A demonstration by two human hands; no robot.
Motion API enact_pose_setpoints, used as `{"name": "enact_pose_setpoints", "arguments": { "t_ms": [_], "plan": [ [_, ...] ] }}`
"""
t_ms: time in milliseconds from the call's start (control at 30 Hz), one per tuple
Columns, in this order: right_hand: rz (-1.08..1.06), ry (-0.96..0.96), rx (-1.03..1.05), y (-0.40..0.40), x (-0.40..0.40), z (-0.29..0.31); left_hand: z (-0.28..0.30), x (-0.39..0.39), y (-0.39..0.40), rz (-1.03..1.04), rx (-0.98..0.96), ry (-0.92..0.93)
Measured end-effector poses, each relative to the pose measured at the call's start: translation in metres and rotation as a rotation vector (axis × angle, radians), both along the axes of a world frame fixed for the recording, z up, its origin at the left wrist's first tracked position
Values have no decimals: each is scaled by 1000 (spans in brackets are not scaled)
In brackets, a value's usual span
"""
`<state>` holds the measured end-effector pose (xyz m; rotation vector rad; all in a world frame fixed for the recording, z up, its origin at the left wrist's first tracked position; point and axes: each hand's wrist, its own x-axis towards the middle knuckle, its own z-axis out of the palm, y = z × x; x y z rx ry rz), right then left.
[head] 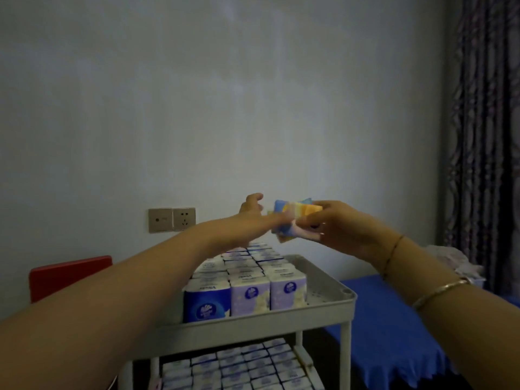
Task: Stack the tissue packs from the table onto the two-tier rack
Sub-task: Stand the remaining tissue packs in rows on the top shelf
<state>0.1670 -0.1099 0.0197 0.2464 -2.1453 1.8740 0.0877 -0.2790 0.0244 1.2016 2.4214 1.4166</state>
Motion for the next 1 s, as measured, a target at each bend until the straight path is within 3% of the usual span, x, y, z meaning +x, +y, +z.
{"name": "enact_pose_setpoints", "arguments": {
  "t_ms": [100,233,367,500,600,767,1000],
  "plan": [
    [-319,-30,350,23,-16,-10,-19,-29,-4,82,-437,355],
    [-312,-224,565,31,-52,-23,-43,-45,-2,56,-722,432],
    [-288,-389,859,24,-81,-22,-46,-47,-2,35,-701,412],
    [-208,-496,973,14,-93,-19,-47,-49,-1,39,-713,434],
    [-250,-431,978,18,-99,-21,-47,-50,0,42,-727,439],
    [-363,-337,762,34,-92,-30,-48,-52,0,33,-728,433],
    [-569,-337,1051,36,-70,-37,-50,-57,2,31,-700,399]
  ]
}}
